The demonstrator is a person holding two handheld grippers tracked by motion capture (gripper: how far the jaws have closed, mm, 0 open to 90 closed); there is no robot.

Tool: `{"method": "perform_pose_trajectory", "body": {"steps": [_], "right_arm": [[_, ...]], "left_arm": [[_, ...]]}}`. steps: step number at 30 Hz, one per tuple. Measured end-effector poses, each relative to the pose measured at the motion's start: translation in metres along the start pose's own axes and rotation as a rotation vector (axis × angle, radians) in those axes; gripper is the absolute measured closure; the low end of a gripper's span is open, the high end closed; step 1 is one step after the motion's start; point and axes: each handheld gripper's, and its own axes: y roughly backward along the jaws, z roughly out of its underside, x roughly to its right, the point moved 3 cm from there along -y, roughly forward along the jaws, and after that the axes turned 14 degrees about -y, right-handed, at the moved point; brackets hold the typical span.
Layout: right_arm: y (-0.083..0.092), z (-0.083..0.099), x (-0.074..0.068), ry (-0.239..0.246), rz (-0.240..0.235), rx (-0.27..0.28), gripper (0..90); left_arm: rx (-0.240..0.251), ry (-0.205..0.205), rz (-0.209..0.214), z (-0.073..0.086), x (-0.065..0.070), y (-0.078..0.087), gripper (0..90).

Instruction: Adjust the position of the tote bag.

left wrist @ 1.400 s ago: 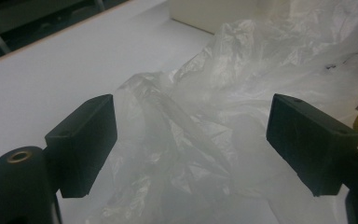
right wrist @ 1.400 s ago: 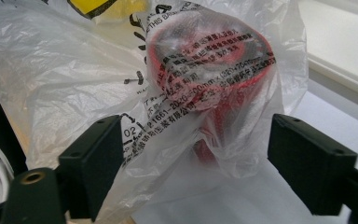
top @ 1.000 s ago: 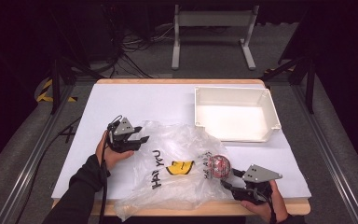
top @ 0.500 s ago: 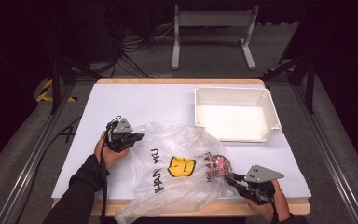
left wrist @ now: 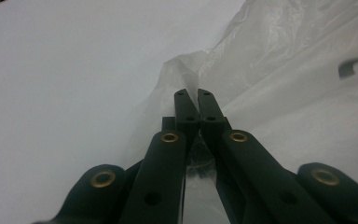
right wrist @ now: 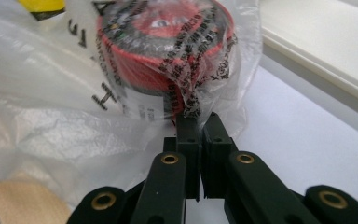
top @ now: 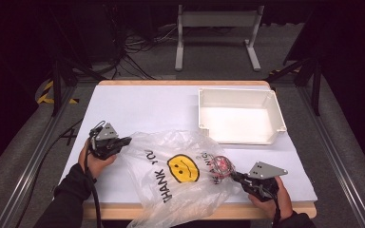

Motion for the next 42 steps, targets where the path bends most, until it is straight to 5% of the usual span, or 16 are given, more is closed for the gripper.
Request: {"method": "perform_pose_trajectory", "body": {"steps": [10, 16, 24, 27, 33, 35, 42], "right_arm": [[-0.019, -0.023, 0.004, 0.029, -0.016, -0.008, 88.0], [-0.045, -0.047, -0.003, 0.084, -0.025, -0.020, 88.1], [-0.068, -0.068, -0.008, 0.116, -0.028, -0.019, 88.2], [-0.073, -0.071, -0.008, 0.122, -0.016, -0.015, 87.8], [-0.070, -0.072, -0.001, 0.093, 0.004, 0.006, 71.7], [-0.062, -0.071, 0.001, 0.091, 0.003, 0.013, 61.9], [-0.022, -0.073, 0.000, 0.065, 0.008, 0.107, 54.1]], "left_arm": [[-0.014, 0.007, -0.036, 0.027, 0.015, 0.039, 89.9], [-0.018, 0.052, -0.058, 0.054, 0.020, 0.066, 89.9], [-0.001, 0.097, -0.058, 0.074, 0.025, 0.078, 89.8], [0.016, 0.086, -0.062, 0.074, 0.024, 0.080, 86.7], [0.064, 0.073, -0.087, 0.064, 0.022, 0.088, 68.4], [0.079, 0.073, -0.099, 0.058, 0.022, 0.093, 64.8], [0.144, 0.036, -0.085, 0.029, 0.026, 0.100, 49.0]]}}
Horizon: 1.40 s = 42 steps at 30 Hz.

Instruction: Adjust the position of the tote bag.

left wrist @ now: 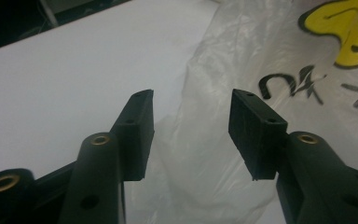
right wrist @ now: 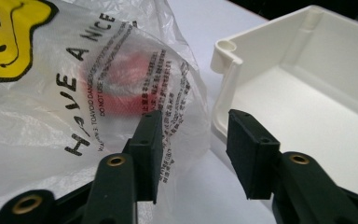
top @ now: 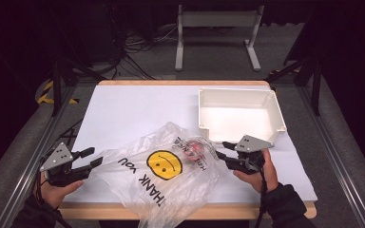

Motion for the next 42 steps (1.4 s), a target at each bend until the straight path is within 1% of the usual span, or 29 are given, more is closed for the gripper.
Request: {"method": "perform_pose_trajectory", "body": {"steps": [2, 4, 6, 7, 8, 9, 10, 11, 12, 13, 15, 18, 19, 20, 21, 22, 23, 24, 25, 26, 27, 28, 29, 31, 32, 34, 36, 40, 42], "right_arm": [[0.009, 0.001, -0.004, -0.017, 0.008, 0.014, 50.7], [0.012, 0.002, -0.007, -0.014, 0.003, 0.013, 50.5], [0.018, 0.004, -0.016, -0.006, -0.015, 0.011, 47.5], [0.020, 0.006, -0.022, -0.015, -0.033, 0.006, 46.2], [0.022, 0.009, -0.028, -0.018, -0.045, -0.001, 43.3], [0.023, 0.011, -0.033, -0.012, -0.053, -0.009, 41.0], [0.024, 0.013, -0.037, -0.018, -0.068, -0.012, 39.7], [0.024, 0.016, -0.040, -0.032, -0.078, -0.015, 36.2], [0.024, 0.016, -0.040, -0.032, -0.078, -0.015, 36.2], [0.019, 0.023, -0.044, -0.044, -0.081, -0.040, 32.5], [0.013, 0.031, -0.046, -0.043, -0.078, -0.081, 31.1], [0.002, 0.040, -0.045, -0.057, -0.069, -0.123, 34.3], [-0.001, 0.042, -0.045, -0.064, -0.071, -0.134, 34.3], [-0.005, 0.044, -0.044, -0.064, -0.064, -0.152, 38.6], [-0.007, 0.045, -0.043, -0.059, -0.053, -0.158, 40.8], [-0.010, 0.047, -0.041, -0.064, -0.051, -0.165, 43.7], [-0.012, 0.048, -0.039, -0.077, -0.055, -0.173, 46.6], [-0.014, 0.049, -0.039, -0.079, -0.049, -0.179, 48.6], [-0.014, 0.049, -0.039, -0.079, -0.049, -0.179, 48.6], [-0.016, 0.050, -0.038, -0.075, -0.041, -0.188, 52.9], [-0.019, 0.052, -0.039, -0.061, -0.031, -0.199, 57.9], [-0.020, 0.053, -0.039, -0.056, -0.025, -0.201, 61.4], [-0.020, 0.053, -0.039, -0.056, -0.025, -0.201, 61.4], [-0.024, 0.053, -0.037, -0.059, -0.020, -0.205, 68.8], [-0.028, 0.052, -0.035, -0.064, -0.012, -0.208, 75.4], [-0.030, 0.052, -0.034, -0.065, -0.009, -0.209, 77.2], [-0.035, 0.047, -0.030, -0.055, 0.005, -0.193, 85.4], [-0.044, 0.039, -0.025, -0.047, 0.004, -0.176, 89.2], [-0.051, 0.034, -0.024, -0.027, 0.003, -0.169, 89.7]], "left_arm": [[0.004, -0.016, 0.016, -0.009, 0.003, -0.004, 45.6], [0.003, -0.032, 0.030, -0.020, 0.007, -0.013, 44.6], [-0.012, -0.052, 0.062, -0.029, 0.012, -0.025, 40.5], [-0.023, -0.066, 0.078, -0.033, 0.015, -0.032, 39.3], [-0.023, -0.066, 0.078, -0.033, 0.015, -0.032, 38.2], [-0.046, -0.082, 0.109, -0.038, 0.021, -0.047, 36.7], [-0.059, -0.091, 0.126, -0.039, 0.024, -0.054, 36.5], [-0.084, -0.102, 0.135, -0.039, 0.027, -0.060, 36.4], [-0.084, -0.102, 0.135, -0.039, 0.027, -0.060, 35.6], [-0.116, -0.110, 0.159, -0.036, 0.032, -0.072, 35.4], [-0.166, -0.110, 0.170, -0.029, 0.035, -0.084, 35.4], [-0.236, -0.096, 0.184, -0.017, 0.034, -0.098, 37.8], [-0.236, -0.096, 0.184, -0.017, 0.034, -0.098, 39.7], [-0.275, -0.083, 0.181, -0.010, 0.031, -0.104, 41.2], [-0.293, -0.079, 0.183, -0.007, 0.030, -0.106, 43.0], [-0.293, -0.079, 0.183, -0.007, 0.030, -0.106, 46.9], [-0.322, -0.075, 0.198, -0.001, 0.029, -0.109, 52.0], [-0.316, -0.063, 0.209, 0.001, 0.027, -0.109, 54.1], [-0.316, -0.063, 0.209, 0.001, 0.027, -0.109, 59.5], [-0.317, -0.056, 0.225, 0.002, 0.026, -0.108, 59.5], [-0.324, -0.064, 0.219, 0.003, 0.025, -0.106, 70.5], [-0.324, -0.064, 0.219, 0.003, 0.025, -0.106, 75.6], [-0.328, -0.066, 0.227, 0.003, 0.024, -0.105, 75.6], [-0.339, -0.062, 0.232, 0.005, 0.023, -0.102, 86.1], [-0.351, -0.057, 0.234, 0.006, 0.021, -0.099, 90.0], [-0.363, -0.056, 0.232, 0.007, 0.020, -0.097, 90.0], [-0.372, -0.043, 0.226, 0.009, 0.019, -0.093, 90.0], [-0.370, -0.031, 0.227, 0.014, 0.019, -0.083, 90.0], [-0.369, -0.020, 0.233, 0.017, 0.020, -0.078, 90.0]]}}
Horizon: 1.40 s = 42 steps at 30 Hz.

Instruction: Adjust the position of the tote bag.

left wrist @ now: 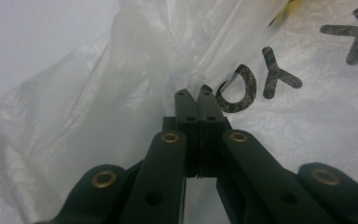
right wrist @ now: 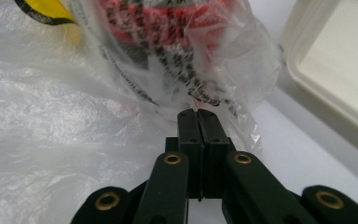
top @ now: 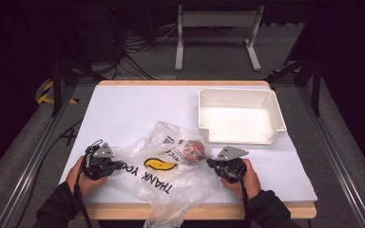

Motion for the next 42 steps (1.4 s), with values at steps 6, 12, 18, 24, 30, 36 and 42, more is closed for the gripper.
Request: {"method": "perform_pose_trajectory", "body": {"steps": [6, 12, 18, 24, 30, 36, 42], "right_arm": [[-0.012, -0.013, 0.002, 0.015, 0.011, 0.012, 89.9], [-0.025, -0.026, 0.003, 0.013, 0.008, 0.018, 90.0], [-0.038, -0.040, 0.001, 0.033, 0.008, 0.025, 90.0], [-0.046, -0.048, 0.002, 0.042, 0.016, 0.034, 89.8], [-0.036, -0.047, 0.004, 0.050, 0.032, 0.055, 77.0], [0.005, -0.045, 0.004, 0.043, 0.004, 0.140, 64.2], [0.043, -0.035, -0.006, 0.031, -0.054, 0.185, 64.2]], "left_arm": [[0.000, 0.011, 0.006, 0.008, 0.008, 0.007, 90.0], [0.012, 0.018, 0.030, 0.014, 0.015, 0.011, 90.0], [0.026, 0.037, 0.034, 0.018, 0.016, 0.013, 90.0], [0.036, 0.026, 0.048, 0.017, 0.019, 0.013, 90.0], [0.095, 0.020, 0.012, 0.014, 0.022, 0.023, 75.9], [0.190, 0.026, -0.068, 0.009, 0.024, 0.056, 64.0], [0.261, 0.032, -0.123, 0.016, 0.009, 0.073, 57.7]]}}
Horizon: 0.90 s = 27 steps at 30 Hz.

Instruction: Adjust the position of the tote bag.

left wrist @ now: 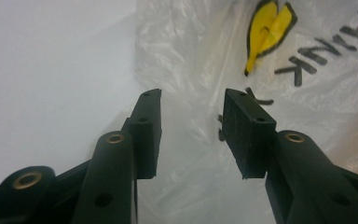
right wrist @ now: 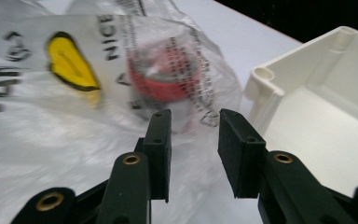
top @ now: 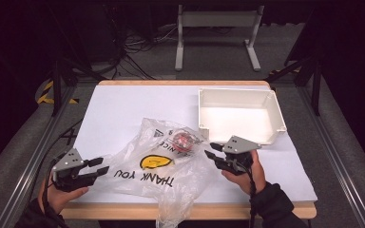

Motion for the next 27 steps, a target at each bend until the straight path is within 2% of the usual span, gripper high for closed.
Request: {"method": "perform_pose_trajectory", "body": {"steps": [1, 3, 4, 7, 9, 10, 11, 14, 17, 18, 19, 21, 22, 25, 27], "right_arm": [[0.003, 0.003, -0.002, -0.005, -0.004, -0.007, 62.7], [0.010, 0.016, -0.011, -0.013, -0.022, -0.044, 57.1], [0.010, 0.016, -0.011, -0.013, -0.022, -0.044, 57.1], [0.013, 0.028, -0.019, -0.034, -0.046, -0.074, 49.5], [0.013, 0.036, -0.024, -0.046, -0.070, -0.088, 47.5], [0.011, 0.039, -0.027, -0.050, -0.083, -0.100, 46.4], [0.009, 0.043, -0.031, -0.042, -0.105, -0.116, 44.3], [-0.006, 0.048, -0.040, -0.003, -0.124, -0.159, 40.9], [-0.017, 0.052, -0.042, 0.010, -0.121, -0.187, 45.0], [-0.020, 0.053, -0.042, 0.017, -0.117, -0.195, 45.5], [-0.020, 0.053, -0.042, 0.017, -0.117, -0.195, 45.5], [-0.026, 0.056, -0.042, 0.033, -0.115, -0.215, 52.6], [-0.028, 0.058, -0.043, 0.049, -0.105, -0.225, 54.8], [-0.031, 0.061, -0.042, 0.063, -0.099, -0.241, 64.4], [-0.030, 0.062, -0.041, 0.054, -0.097, -0.242, 72.3]], "left_arm": [[0.008, 0.007, -0.001, -0.001, -0.003, -0.001, 56.1], [0.005, -0.014, 0.008, -0.008, -0.007, -0.008, 52.0], [0.005, -0.014, 0.008, -0.008, -0.007, -0.008, 51.3], [-0.024, -0.048, 0.013, -0.019, -0.008, -0.025, 47.3], [-0.038, -0.063, 0.016, -0.025, -0.009, -0.034, 42.1], [-0.038, -0.072, 0.022, -0.031, -0.011, -0.041, 42.2], [-0.036, -0.075, 0.026, -0.034, -0.012, -0.044, 41.8], [-0.034, -0.078, 0.054, -0.049, -0.017, -0.061, 40.1], [-0.033, -0.080, 0.115, -0.066, -0.017, -0.084, 39.0], [-0.033, -0.080, 0.115, -0.066, -0.017, -0.084, 38.5], [-0.039, -0.084, 0.126, -0.069, -0.016, -0.091, 38.5], [-0.064, -0.101, 0.144, -0.073, -0.012, -0.104, 39.1], [-0.083, -0.113, 0.134, -0.073, -0.011, -0.108, 39.2], [-0.122, -0.105, 0.128, -0.072, -0.011, -0.118, 50.2], [-0.132, -0.105, 0.127, -0.069, -0.013, -0.122, 65.3]]}}
